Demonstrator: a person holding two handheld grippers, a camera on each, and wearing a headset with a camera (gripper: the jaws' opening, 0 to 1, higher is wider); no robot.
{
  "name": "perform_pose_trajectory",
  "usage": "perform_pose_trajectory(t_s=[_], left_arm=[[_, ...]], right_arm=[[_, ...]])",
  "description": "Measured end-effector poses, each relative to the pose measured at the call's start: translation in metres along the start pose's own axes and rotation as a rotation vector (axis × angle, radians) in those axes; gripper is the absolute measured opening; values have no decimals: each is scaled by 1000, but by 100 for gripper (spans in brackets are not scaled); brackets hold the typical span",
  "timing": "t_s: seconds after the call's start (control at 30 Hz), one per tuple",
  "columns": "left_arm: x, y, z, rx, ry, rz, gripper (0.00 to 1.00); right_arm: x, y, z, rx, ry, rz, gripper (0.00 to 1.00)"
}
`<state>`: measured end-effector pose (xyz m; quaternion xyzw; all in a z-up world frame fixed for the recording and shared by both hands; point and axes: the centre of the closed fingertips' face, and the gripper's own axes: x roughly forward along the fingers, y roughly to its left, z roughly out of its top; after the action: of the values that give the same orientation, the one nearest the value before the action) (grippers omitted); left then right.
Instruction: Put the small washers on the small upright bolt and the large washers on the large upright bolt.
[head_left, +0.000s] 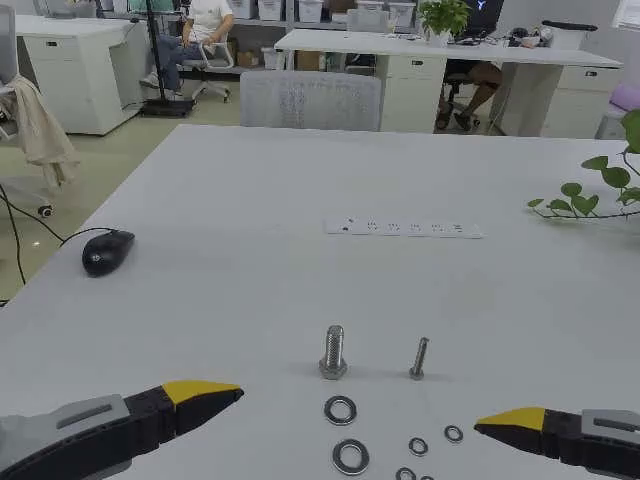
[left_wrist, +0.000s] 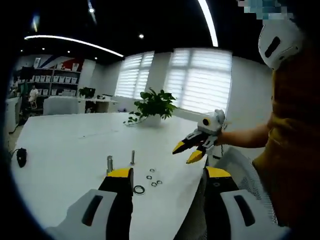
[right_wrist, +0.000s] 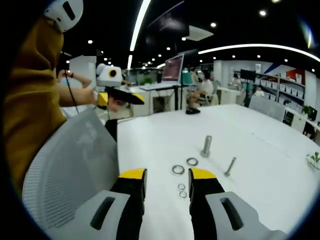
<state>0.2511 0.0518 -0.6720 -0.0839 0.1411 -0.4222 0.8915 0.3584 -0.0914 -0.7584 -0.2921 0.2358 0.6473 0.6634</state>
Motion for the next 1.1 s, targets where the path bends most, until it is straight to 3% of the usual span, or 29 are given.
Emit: perform_pose_trajectory(t_s=[0.1,0.33,0.53,1.1], left_arm=[[0,0,2,0,-7,2,56],[-1,0,4,1,-14,13,56],[1,-1,1,0,-10,17,56],[-1,3,4,6,-6,35,56]], right_arm=[[5,-4,-8,-33,58,27,31],[13,-8,-9,-93,111,79,30],[23,-16,-25,-139,225,109,29],[44,-17,-45,-236,383,210,27]])
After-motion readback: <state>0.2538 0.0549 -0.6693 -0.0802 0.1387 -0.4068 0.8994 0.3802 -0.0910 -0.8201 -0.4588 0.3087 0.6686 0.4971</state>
